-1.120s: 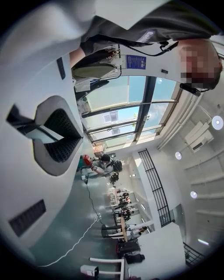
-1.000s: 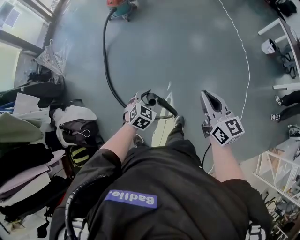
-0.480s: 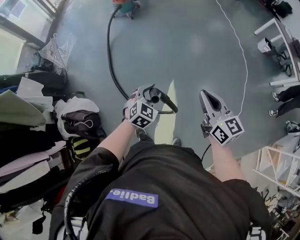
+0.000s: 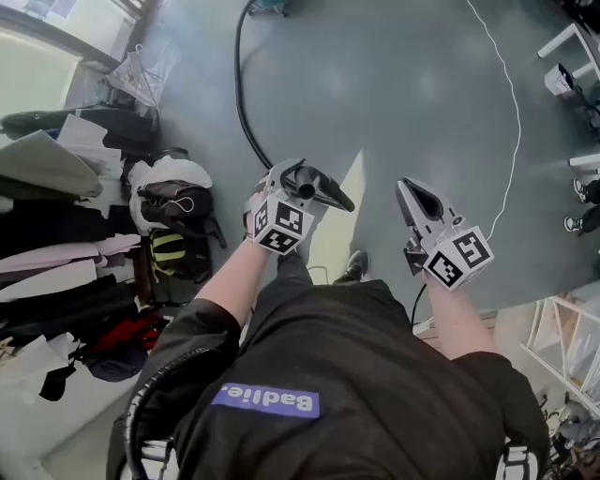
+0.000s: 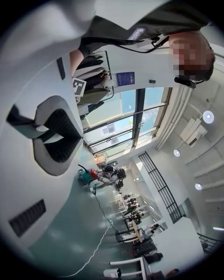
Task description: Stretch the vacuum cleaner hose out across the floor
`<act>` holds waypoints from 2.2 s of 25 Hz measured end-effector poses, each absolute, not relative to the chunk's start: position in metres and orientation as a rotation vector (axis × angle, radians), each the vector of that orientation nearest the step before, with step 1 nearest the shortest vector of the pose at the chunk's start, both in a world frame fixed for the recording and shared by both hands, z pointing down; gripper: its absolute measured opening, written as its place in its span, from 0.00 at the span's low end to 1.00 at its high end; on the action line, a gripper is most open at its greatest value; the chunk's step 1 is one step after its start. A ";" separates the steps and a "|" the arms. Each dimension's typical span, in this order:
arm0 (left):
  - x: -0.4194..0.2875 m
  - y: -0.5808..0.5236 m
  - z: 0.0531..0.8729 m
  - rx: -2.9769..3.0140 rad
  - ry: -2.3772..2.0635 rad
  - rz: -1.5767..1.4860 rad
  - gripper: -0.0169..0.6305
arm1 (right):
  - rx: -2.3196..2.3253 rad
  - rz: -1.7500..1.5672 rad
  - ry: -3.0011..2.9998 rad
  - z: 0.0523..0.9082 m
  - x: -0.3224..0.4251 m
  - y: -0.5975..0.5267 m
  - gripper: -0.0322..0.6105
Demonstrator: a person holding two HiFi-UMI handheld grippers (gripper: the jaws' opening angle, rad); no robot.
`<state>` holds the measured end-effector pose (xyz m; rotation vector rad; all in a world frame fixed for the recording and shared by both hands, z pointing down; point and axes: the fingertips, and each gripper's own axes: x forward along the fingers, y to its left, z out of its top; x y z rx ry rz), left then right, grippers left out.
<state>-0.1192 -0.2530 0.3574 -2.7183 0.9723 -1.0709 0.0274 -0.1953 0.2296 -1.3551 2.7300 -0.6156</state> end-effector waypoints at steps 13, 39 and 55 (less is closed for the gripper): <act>-0.176 -0.171 0.340 -2.704 0.901 -0.998 0.28 | -1.475 -0.597 2.689 0.223 -0.017 -0.103 0.05; -0.219 -0.046 0.357 -2.645 1.037 -1.073 0.28 | -1.372 -0.768 2.738 0.272 -0.014 0.028 0.05; -0.199 0.017 0.365 -2.550 0.889 -1.095 0.28 | -1.359 -0.786 2.713 0.308 -0.024 0.091 0.05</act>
